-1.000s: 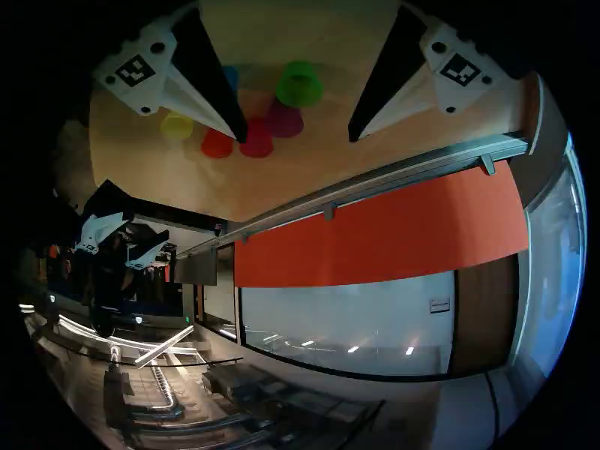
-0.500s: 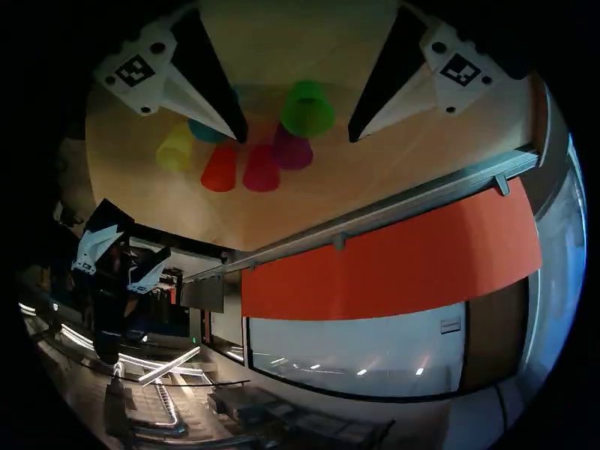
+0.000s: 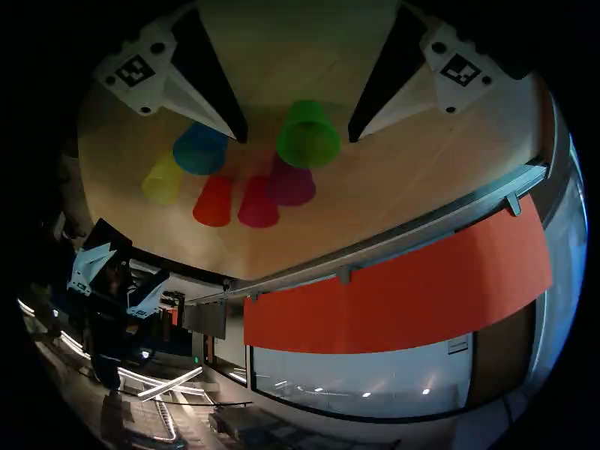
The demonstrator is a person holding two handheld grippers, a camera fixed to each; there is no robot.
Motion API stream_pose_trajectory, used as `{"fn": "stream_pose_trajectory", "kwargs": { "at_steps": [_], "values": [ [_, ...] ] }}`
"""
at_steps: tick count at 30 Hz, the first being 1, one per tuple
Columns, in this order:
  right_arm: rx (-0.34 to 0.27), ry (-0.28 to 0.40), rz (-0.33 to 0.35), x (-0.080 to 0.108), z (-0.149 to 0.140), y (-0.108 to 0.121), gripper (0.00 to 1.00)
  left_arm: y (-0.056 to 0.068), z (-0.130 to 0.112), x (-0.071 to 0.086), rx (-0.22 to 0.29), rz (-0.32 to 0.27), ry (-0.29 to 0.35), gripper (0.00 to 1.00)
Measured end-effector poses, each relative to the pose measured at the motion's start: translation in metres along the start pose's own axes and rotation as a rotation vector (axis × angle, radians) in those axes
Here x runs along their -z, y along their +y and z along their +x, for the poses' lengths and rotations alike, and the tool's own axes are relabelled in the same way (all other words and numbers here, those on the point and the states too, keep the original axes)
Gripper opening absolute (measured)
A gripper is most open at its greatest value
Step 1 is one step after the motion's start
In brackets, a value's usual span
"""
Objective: Pour water
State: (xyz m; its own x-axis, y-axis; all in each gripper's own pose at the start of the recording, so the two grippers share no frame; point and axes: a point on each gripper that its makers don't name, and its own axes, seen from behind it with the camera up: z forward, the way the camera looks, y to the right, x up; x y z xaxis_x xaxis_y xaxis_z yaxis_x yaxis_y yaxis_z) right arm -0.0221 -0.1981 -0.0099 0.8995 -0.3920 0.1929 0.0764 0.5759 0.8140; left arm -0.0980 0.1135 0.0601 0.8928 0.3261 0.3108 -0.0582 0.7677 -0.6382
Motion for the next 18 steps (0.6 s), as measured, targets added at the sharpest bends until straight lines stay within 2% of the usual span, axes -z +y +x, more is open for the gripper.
{"fn": "stream_pose_trajectory", "kwargs": {
  "at_steps": [18],
  "values": [
    [0.012,-0.062,0.035,-0.032,-0.026,-0.008,1.00,-0.007,-0.036,-0.030,-0.011,-0.018,-0.107,1.00]
  ]
}}
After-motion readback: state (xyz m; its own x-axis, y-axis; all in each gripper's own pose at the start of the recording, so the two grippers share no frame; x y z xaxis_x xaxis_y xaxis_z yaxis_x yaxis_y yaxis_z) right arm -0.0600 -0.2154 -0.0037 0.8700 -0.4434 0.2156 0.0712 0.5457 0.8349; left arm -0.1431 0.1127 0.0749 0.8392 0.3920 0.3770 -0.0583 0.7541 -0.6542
